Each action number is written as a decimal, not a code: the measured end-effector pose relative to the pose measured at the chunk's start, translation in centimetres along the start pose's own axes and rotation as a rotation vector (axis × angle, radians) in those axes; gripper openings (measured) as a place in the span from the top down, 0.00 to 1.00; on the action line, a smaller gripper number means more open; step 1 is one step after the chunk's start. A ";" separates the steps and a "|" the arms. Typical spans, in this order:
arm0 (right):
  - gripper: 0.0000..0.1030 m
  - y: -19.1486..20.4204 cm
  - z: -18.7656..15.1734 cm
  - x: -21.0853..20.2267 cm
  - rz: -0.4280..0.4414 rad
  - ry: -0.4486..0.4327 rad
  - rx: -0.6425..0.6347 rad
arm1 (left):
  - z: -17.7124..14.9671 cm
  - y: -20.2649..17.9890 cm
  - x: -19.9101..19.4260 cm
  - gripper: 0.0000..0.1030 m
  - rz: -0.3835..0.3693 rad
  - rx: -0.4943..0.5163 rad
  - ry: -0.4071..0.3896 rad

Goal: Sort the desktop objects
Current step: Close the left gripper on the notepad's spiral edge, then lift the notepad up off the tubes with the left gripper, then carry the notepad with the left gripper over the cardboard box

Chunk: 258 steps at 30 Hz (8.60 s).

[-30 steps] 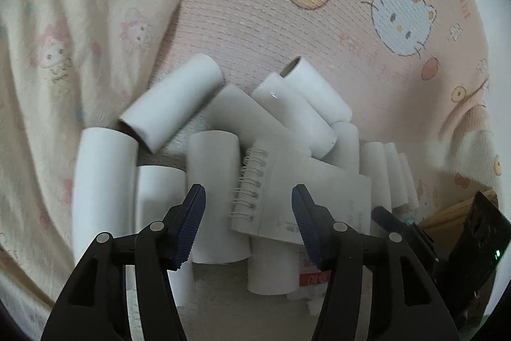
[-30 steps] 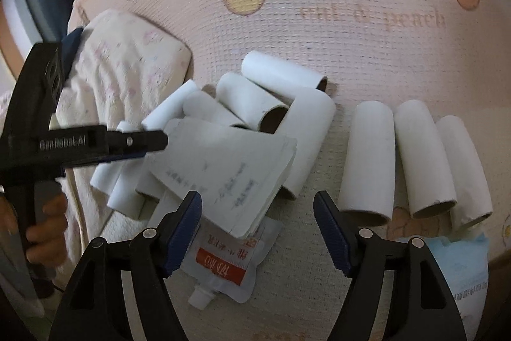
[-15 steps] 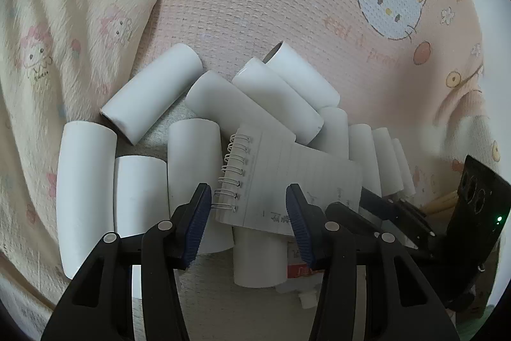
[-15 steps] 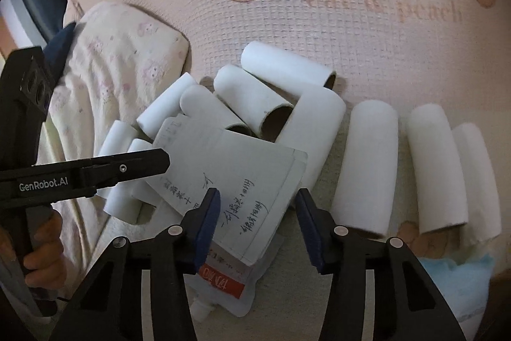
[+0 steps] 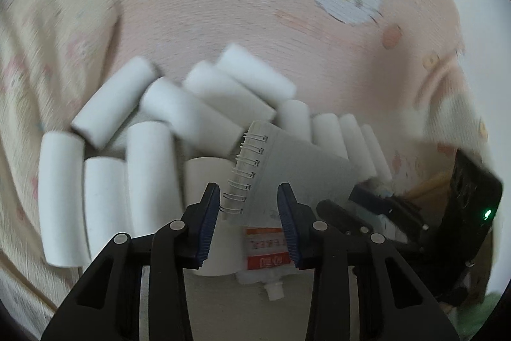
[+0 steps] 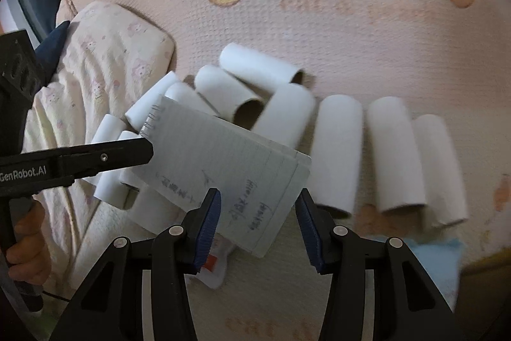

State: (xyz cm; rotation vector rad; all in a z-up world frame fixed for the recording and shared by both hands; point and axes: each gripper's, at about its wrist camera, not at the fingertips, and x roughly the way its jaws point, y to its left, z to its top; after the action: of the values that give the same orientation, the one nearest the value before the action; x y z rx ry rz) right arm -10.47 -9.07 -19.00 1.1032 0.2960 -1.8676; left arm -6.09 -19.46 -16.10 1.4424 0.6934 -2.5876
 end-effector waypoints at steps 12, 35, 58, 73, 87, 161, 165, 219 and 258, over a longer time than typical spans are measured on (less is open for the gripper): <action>0.56 -3.9 0.5 -0.4 -0.077 -0.042 0.053 | 2.6 -1.5 5.1 0.63 -0.037 0.128 0.052; 0.57 -4.8 0.0 -0.7 -0.022 -0.067 0.084 | 3.1 -0.5 5.6 0.69 -0.174 -0.047 0.026; 0.57 -1.4 -0.6 -11.6 -0.135 -0.252 0.080 | 2.1 -8.1 -4.4 0.78 -0.178 0.196 -0.225; 0.57 1.1 -4.8 -14.1 -0.137 -0.249 0.090 | -1.6 -7.9 -8.0 0.84 -0.225 0.134 -0.220; 0.56 3.6 -6.2 -4.9 -0.027 -0.143 0.025 | -0.9 -1.8 -5.0 0.84 -0.131 0.051 -0.162; 0.61 2.3 0.2 7.9 0.337 0.077 0.308 | 1.9 8.1 2.1 0.49 -0.058 -0.031 0.176; 0.60 2.3 0.1 8.1 0.350 0.074 0.315 | 1.5 8.0 2.0 0.57 -0.040 -0.049 0.166; 0.60 -1.8 -2.7 -21.8 -0.057 -0.377 0.211 | 3.4 -16.5 -12.0 0.65 -0.404 0.355 -0.209; 0.60 -19.0 -13.6 -35.1 -0.461 -0.433 0.697 | 1.2 -44.9 -1.8 0.65 -0.631 0.816 0.089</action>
State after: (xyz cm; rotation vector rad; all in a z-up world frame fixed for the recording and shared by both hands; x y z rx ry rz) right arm -11.71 30.06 -3.34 1.0789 -0.4214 -2.6708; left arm -19.47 19.79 1.13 1.7363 0.0497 -3.5827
